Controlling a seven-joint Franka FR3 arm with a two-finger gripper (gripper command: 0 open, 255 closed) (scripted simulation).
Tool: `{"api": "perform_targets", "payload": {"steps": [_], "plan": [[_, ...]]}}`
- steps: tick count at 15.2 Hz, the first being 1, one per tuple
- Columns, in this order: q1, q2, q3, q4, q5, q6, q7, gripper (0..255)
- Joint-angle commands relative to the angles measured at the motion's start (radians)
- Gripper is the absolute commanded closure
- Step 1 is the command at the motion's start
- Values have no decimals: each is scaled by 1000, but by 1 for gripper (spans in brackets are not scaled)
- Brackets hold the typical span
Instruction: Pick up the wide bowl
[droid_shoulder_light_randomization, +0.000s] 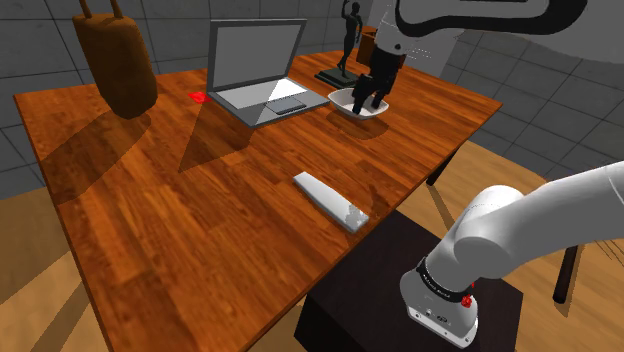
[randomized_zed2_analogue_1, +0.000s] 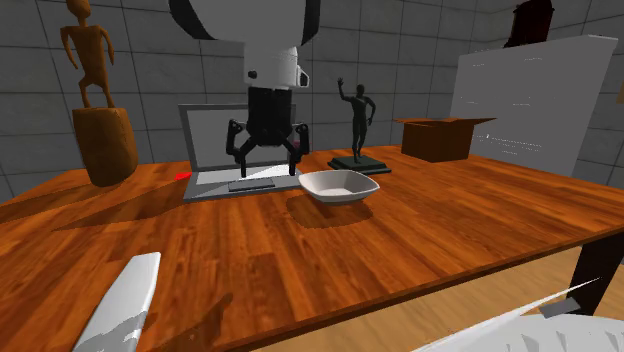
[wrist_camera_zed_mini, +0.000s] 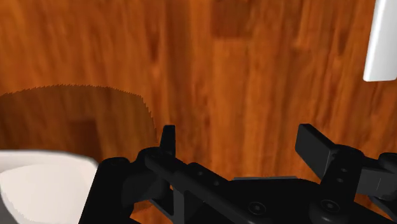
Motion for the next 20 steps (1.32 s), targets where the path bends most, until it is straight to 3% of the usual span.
{"api": "perform_targets", "payload": {"steps": [1, 8, 15, 20], "plan": [[-3, 67, -18, 42, -8, 31, -23, 0], [-16, 302, -87, 194, -7, 132, -116, 0], [-44, 554, -138, 407, 39, 185, -214, 0], [-46, 568, -138, 369, 44, 237, -219, 0]]}}
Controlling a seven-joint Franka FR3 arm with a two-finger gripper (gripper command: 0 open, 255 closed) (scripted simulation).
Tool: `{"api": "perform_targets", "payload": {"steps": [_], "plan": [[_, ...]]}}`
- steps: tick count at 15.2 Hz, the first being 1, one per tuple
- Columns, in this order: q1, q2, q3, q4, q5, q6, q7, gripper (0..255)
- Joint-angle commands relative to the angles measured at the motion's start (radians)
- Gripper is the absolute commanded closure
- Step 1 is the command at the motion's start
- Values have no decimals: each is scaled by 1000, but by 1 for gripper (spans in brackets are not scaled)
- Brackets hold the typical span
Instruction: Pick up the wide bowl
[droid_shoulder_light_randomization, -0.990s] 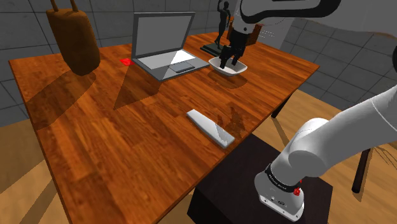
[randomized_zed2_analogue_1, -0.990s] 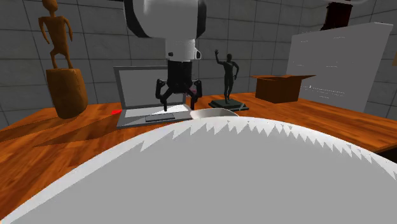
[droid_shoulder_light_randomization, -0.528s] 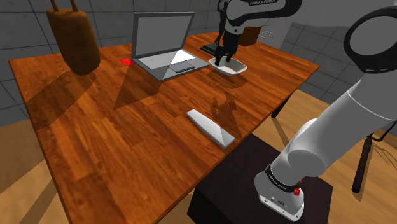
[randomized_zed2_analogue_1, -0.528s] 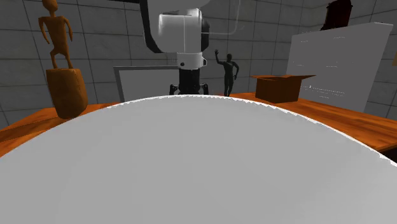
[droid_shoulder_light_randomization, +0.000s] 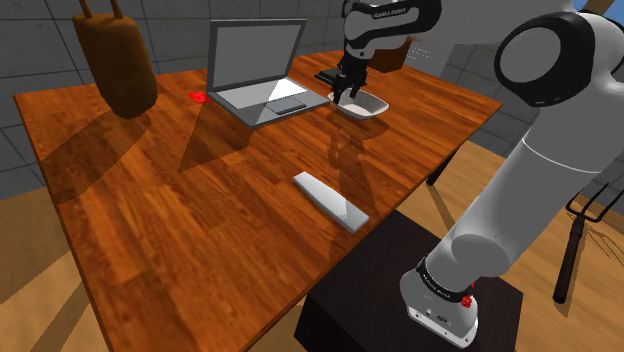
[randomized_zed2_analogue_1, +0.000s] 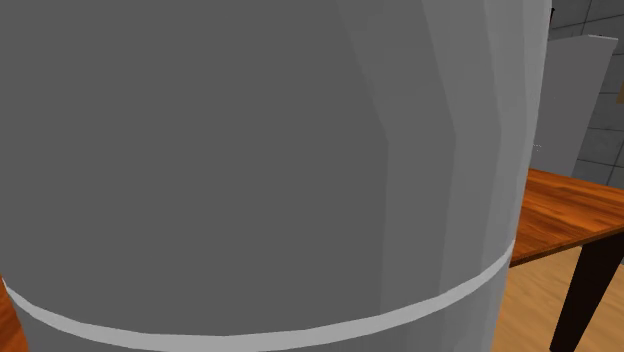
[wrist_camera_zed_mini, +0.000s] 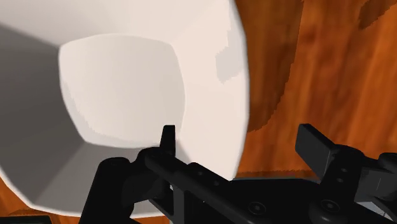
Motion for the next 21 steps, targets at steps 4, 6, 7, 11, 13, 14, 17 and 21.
{"api": "perform_targets", "payload": {"steps": [4, 6, 7, 11, 13, 14, 17, 21], "plan": [[0, 12, 0, -47, 5, 59, -3, 0], [0, 12, 0, -48, 5, 60, -3, 255], [0, 13, 0, -47, 5, 60, -3, 255], [0, 13, 1, -47, 5, 60, -3, 255], [0, 13, 1, -48, 5, 61, -3, 255], [0, 13, 1, -48, 5, 61, -3, 255], [0, 6, 0, -27, 2, 33, -1, 255], [1, -4, 0, 15, -2, -19, 2, 255]]}}
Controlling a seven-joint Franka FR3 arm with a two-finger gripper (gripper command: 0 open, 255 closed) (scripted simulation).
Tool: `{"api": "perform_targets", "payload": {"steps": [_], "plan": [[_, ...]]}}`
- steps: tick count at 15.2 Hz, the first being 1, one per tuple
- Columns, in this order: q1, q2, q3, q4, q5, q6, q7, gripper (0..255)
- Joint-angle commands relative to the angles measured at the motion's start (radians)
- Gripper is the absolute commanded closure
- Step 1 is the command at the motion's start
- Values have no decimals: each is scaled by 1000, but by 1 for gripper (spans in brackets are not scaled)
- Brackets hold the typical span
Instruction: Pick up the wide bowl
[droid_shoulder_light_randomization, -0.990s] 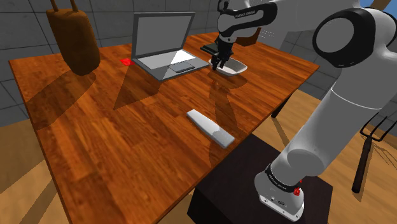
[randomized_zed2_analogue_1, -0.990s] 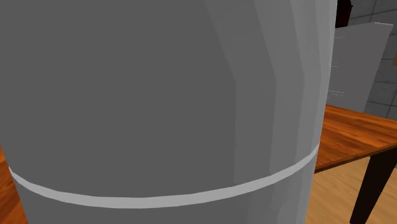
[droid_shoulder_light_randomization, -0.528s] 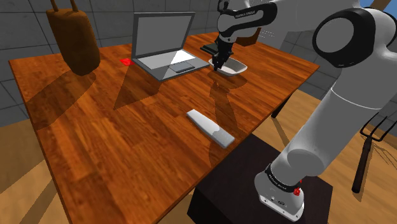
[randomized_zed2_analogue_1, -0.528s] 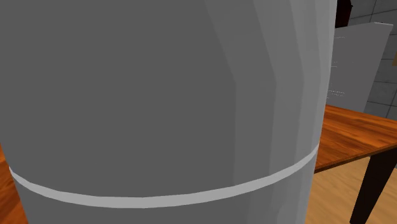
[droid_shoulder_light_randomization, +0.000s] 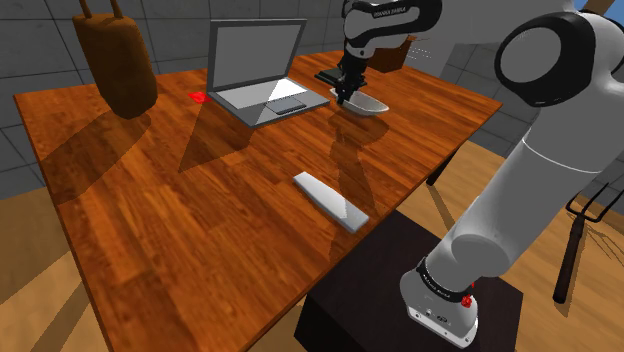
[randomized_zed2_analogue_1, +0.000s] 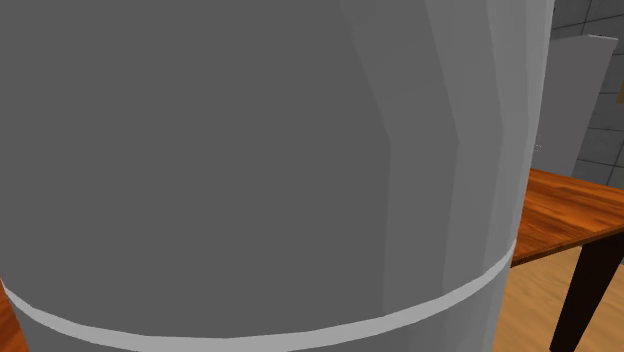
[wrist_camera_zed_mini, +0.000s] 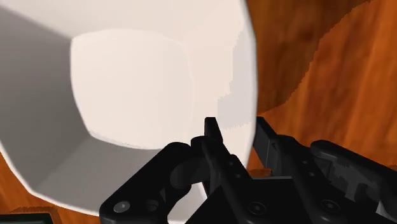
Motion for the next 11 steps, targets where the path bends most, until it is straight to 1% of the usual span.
{"api": "perform_targets", "payload": {"steps": [1, 9, 11], "plan": [[-1, -5, -1, 20, -2, -26, 0, 255], [0, -13, -1, 119, -5, -131, 3, 255], [0, -13, -1, 121, -5, -133, 3, 255]]}}
